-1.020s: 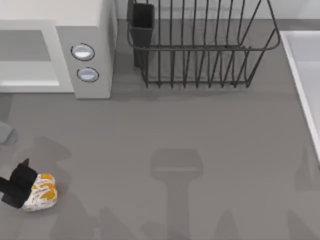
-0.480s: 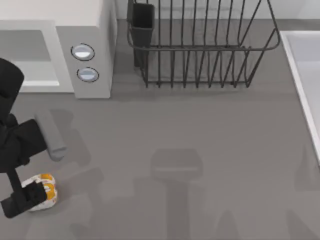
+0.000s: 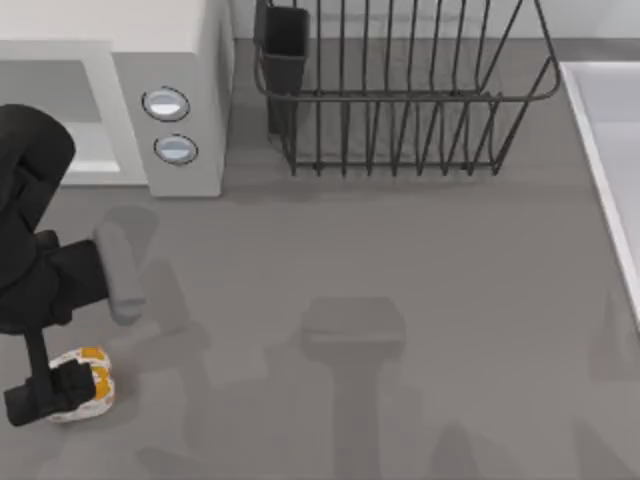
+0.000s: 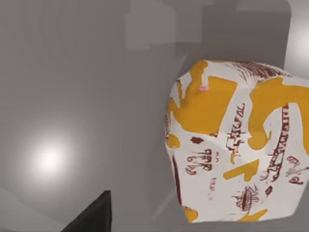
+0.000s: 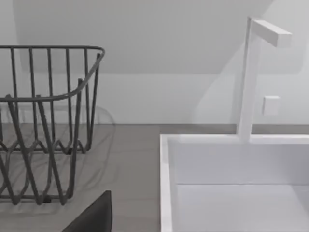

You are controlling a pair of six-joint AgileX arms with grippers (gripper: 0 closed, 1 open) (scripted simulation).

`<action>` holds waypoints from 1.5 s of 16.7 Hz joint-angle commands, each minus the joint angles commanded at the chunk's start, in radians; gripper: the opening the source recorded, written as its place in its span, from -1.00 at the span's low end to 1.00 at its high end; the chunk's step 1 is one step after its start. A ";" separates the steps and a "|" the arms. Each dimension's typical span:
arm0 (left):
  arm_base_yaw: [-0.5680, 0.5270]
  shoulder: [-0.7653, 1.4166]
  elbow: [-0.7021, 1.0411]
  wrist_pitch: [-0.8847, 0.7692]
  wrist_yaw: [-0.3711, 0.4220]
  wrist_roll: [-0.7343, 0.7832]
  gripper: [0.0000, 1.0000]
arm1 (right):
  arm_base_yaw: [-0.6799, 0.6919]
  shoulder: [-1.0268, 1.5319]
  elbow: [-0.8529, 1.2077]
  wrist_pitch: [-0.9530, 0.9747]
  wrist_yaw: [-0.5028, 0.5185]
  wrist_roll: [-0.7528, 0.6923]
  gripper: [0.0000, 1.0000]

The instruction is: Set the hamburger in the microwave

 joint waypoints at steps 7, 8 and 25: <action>0.002 0.079 -0.081 0.163 0.000 0.002 1.00 | 0.000 0.000 0.000 0.000 0.000 0.000 1.00; 0.002 0.102 -0.104 0.212 0.000 0.002 1.00 | 0.000 0.000 0.000 0.000 0.000 0.000 1.00; 0.001 0.181 -0.176 0.357 0.000 0.004 -0.36 | 0.000 0.000 0.000 0.000 0.000 0.000 1.00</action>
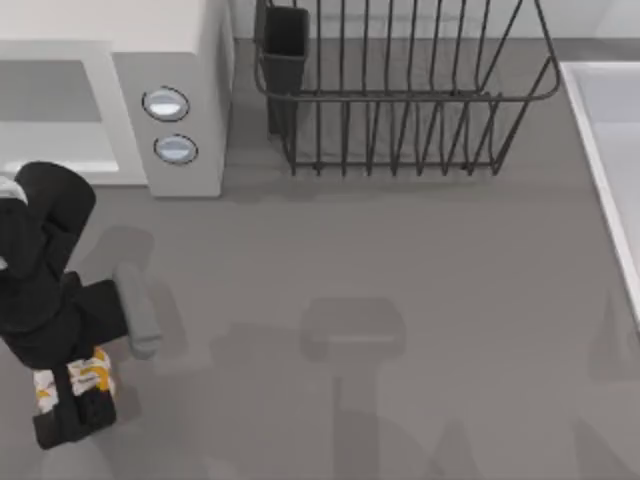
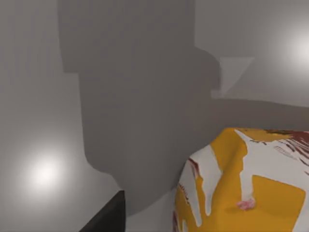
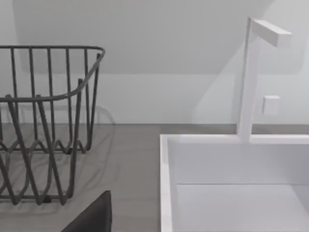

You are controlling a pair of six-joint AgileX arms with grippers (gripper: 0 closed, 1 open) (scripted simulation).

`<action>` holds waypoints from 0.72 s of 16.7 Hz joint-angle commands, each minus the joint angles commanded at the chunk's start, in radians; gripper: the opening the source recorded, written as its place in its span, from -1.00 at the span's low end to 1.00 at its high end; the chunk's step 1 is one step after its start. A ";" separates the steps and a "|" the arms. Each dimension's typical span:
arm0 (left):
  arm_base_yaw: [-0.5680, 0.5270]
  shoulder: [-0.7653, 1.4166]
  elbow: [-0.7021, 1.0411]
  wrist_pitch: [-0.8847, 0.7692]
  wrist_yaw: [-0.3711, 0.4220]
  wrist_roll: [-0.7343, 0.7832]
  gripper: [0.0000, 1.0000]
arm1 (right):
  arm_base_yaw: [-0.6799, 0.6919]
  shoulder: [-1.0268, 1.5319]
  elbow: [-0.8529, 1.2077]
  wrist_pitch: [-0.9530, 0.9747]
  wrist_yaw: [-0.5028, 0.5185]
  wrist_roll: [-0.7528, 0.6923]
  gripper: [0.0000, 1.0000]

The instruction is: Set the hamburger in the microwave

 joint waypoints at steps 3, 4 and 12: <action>0.000 0.000 0.000 0.000 0.000 0.000 -0.81 | 0.000 0.000 0.000 0.000 0.000 0.000 1.00; 0.000 0.000 0.000 0.000 0.000 0.000 -0.96 | 0.000 0.000 0.000 0.000 0.000 0.000 1.00; 0.000 0.000 0.000 0.000 0.000 0.000 -1.00 | 0.000 0.000 0.000 0.000 0.000 0.000 1.00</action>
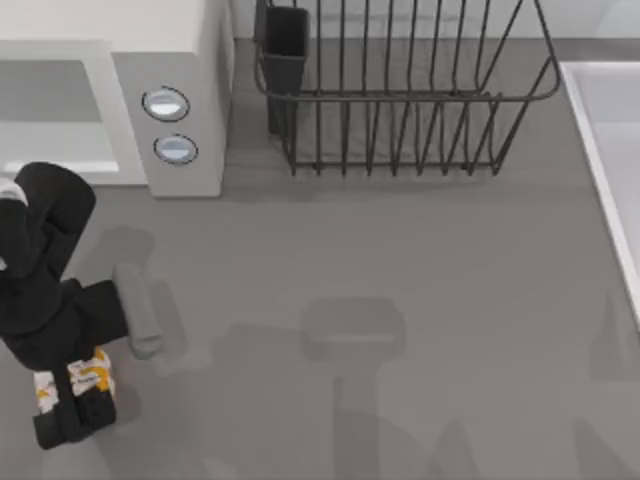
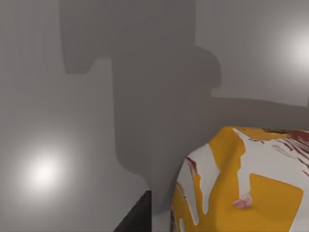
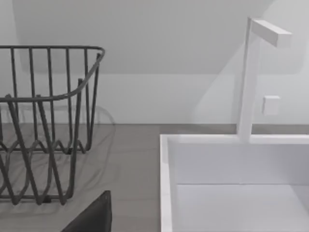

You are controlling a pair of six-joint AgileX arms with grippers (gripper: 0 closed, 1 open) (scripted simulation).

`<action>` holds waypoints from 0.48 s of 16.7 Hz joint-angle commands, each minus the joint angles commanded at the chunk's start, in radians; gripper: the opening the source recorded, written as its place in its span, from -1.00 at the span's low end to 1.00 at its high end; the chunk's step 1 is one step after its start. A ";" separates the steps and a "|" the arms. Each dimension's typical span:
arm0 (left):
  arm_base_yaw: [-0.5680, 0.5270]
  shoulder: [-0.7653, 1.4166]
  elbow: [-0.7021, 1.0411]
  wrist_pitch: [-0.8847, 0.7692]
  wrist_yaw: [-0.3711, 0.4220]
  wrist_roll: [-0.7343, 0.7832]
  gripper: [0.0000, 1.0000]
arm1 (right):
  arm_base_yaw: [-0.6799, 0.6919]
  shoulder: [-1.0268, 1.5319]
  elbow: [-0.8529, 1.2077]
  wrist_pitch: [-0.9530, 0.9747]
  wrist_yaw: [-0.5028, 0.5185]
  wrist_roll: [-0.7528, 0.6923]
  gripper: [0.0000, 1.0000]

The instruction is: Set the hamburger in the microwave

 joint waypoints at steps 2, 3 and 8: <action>0.002 -0.069 0.035 -0.091 0.013 -0.012 -1.00 | 0.000 0.000 0.000 0.000 0.000 0.000 1.00; 0.002 -0.072 0.047 -0.104 0.013 -0.010 -1.00 | 0.000 0.000 0.000 0.000 0.000 0.000 1.00; 0.001 -0.146 0.175 -0.321 0.014 -0.012 -1.00 | 0.000 0.000 0.000 0.000 0.000 0.000 1.00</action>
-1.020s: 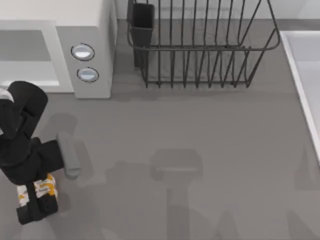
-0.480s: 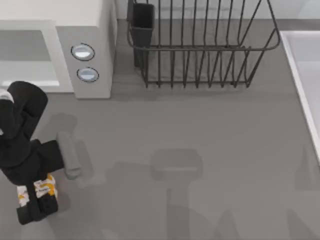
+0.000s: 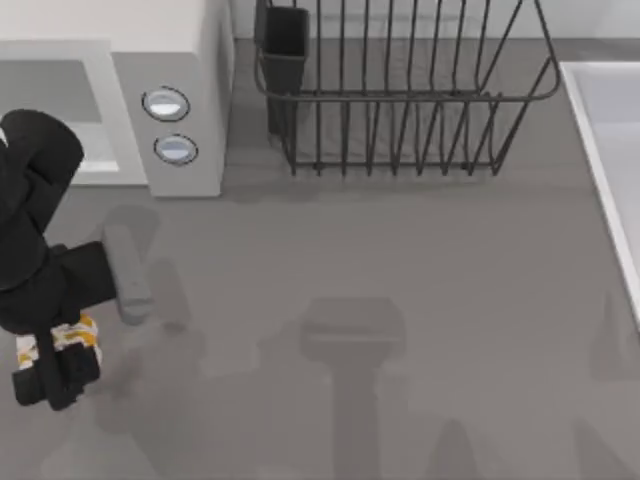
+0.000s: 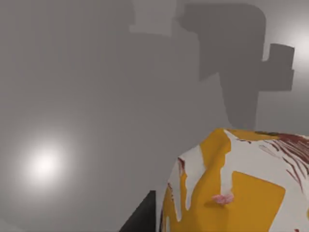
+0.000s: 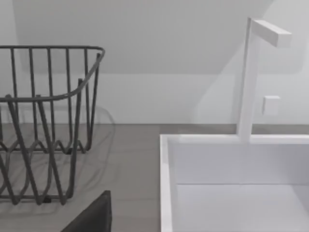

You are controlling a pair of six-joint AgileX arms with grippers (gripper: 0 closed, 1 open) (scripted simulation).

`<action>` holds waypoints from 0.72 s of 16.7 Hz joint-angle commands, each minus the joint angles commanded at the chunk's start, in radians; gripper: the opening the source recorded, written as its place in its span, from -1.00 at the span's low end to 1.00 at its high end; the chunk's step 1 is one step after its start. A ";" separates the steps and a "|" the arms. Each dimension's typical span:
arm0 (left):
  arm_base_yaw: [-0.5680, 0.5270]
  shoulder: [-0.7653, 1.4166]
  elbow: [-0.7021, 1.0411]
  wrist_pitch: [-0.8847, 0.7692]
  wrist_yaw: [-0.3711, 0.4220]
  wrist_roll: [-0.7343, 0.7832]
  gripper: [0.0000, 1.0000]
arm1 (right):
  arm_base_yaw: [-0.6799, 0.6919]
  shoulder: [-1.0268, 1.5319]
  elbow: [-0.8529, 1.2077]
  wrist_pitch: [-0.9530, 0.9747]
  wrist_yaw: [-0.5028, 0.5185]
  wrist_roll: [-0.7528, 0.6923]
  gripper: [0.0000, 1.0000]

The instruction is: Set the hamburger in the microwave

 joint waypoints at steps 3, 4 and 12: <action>-0.002 -0.056 0.084 -0.146 0.000 -0.002 -1.00 | 0.000 0.000 0.000 0.000 0.000 0.000 1.00; -0.003 -0.072 0.104 -0.175 -0.001 -0.004 -1.00 | 0.000 0.000 0.000 0.000 0.000 0.000 1.00; 0.003 -0.072 0.122 -0.166 0.003 -0.017 -1.00 | 0.000 0.000 0.000 0.000 0.000 0.000 1.00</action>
